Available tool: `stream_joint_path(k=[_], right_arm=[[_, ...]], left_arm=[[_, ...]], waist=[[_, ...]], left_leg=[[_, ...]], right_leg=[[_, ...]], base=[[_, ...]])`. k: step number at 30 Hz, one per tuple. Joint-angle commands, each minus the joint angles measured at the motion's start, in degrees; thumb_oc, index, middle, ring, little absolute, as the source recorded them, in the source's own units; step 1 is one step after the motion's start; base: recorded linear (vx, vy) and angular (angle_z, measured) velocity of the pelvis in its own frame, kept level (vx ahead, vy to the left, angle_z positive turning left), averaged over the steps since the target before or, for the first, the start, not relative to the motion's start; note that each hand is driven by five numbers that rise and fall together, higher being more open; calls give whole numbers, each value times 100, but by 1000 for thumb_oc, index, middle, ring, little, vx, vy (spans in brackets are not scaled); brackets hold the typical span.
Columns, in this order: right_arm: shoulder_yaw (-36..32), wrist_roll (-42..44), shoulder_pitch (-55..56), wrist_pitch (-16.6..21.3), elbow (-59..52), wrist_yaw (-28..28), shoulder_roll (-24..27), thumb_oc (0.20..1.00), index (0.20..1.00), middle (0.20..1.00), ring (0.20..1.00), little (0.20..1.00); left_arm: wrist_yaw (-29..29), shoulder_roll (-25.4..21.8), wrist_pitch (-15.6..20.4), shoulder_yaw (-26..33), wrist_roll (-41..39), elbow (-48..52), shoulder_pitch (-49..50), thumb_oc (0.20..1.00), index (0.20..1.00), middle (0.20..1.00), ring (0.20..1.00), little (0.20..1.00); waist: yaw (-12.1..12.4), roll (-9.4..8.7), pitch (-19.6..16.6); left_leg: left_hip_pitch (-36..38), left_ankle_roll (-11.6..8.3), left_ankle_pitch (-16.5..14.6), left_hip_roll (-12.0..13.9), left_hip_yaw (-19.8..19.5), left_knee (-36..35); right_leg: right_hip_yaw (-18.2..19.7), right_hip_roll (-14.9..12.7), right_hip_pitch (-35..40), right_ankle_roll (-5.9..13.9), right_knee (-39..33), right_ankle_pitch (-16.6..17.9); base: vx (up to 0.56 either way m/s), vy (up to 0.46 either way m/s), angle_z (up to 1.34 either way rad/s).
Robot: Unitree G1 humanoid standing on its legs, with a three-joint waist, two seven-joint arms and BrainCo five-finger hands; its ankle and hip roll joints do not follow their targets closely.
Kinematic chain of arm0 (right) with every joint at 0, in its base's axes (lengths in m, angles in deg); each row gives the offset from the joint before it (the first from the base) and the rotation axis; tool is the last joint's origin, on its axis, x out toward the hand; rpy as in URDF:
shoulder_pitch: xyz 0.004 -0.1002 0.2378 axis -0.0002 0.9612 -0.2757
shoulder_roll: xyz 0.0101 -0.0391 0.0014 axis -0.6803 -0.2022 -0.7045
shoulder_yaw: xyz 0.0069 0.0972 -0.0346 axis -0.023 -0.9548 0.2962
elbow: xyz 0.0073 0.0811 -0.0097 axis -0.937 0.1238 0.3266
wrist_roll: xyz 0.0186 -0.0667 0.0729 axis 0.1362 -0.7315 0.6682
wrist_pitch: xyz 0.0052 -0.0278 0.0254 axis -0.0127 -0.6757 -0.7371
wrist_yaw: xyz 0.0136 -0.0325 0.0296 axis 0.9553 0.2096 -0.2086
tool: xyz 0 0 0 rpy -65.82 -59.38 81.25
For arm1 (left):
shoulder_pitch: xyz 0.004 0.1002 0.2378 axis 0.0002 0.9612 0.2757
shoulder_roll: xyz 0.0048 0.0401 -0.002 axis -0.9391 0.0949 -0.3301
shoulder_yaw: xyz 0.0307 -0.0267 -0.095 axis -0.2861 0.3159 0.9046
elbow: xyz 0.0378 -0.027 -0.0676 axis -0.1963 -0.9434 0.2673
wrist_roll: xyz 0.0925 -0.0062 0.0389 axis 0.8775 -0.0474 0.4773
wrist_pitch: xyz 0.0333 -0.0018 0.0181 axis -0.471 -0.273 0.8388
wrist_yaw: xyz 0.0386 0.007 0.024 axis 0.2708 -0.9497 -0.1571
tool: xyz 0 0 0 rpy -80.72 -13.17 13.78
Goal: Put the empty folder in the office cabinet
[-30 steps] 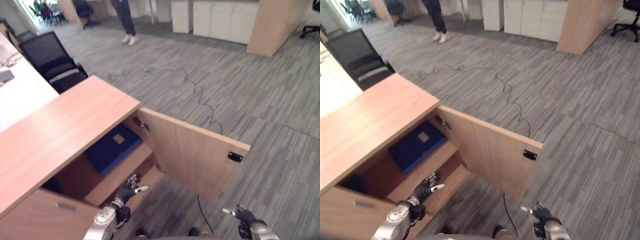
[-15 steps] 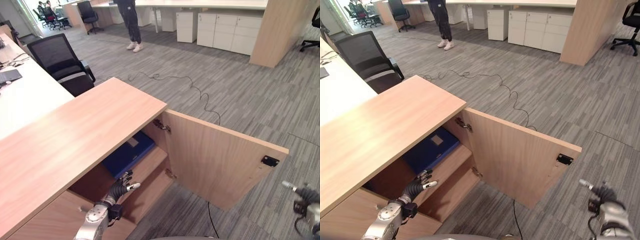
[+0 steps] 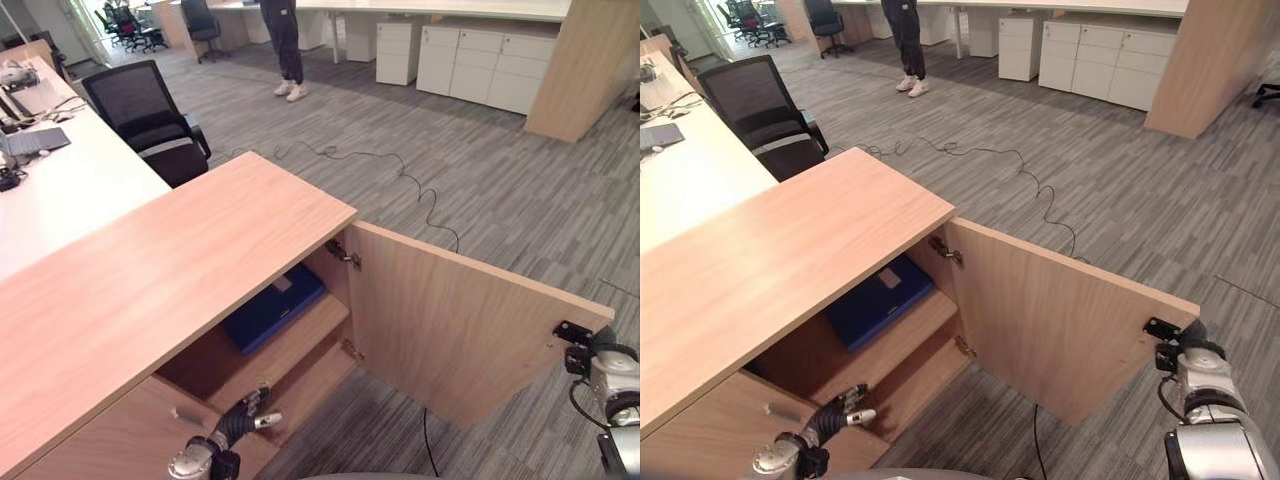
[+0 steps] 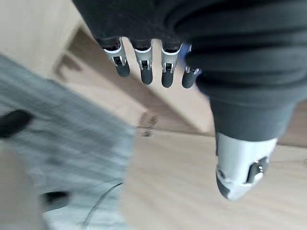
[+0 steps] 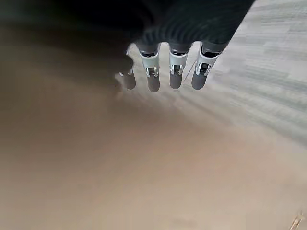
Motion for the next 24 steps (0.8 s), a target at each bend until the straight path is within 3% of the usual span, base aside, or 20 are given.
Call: stream_joint_path(k=[1,4,6,19,24], right_arm=[[481,28,-637,221,-218,-62,-741,1000,1000,1000,1000,1000],[656,-40,-482,212,-476,-108,-977,1000,1000,1000,1000,1000],[851,-215,50,228,-1241,-250,-1228,1000,1000,1000,1000,1000],[929,-1132,2790,197,-3820,-1006,-1268,1000,1000,1000,1000,1000],[1112,-1197,3055,202,-4287,-1213,-1266,1000,1000,1000,1000,1000]], left_arm=[[-124,-59,105,14,358,-314,-211,1000,1000,1000,1000,1000],[-195,-1,106,93,388,-469,-213,1000,1000,1000,1000,1000],[-331,78,115,322,306,-494,-245,1000,1000,1000,1000,1000],[-462,46,146,1131,162,-230,-246,1000,1000,1000,1000,1000],[-513,72,167,1293,25,-233,-227,1000,1000,1000,1000,1000]], waist=[[232,-453,-27],[236,-460,-17],[212,-477,26],[80,-581,158],[105,-610,200]], left_leg=[[5,-339,225,213,11,18],[-18,-350,243,233,6,30],[-53,-369,268,263,-12,46],[-238,-488,423,412,-226,59],[-303,-541,495,474,-296,52]], right_leg=[[176,-532,-120,603,70,71],[178,-510,-125,579,69,58],[173,-476,-134,551,67,38],[65,-356,-145,471,37,-95],[9,-302,-167,450,20,-132]], base=[[8,-34,-8],[3,-32,-8],[0,-33,0],[4,-53,11],[-2,-65,15]])
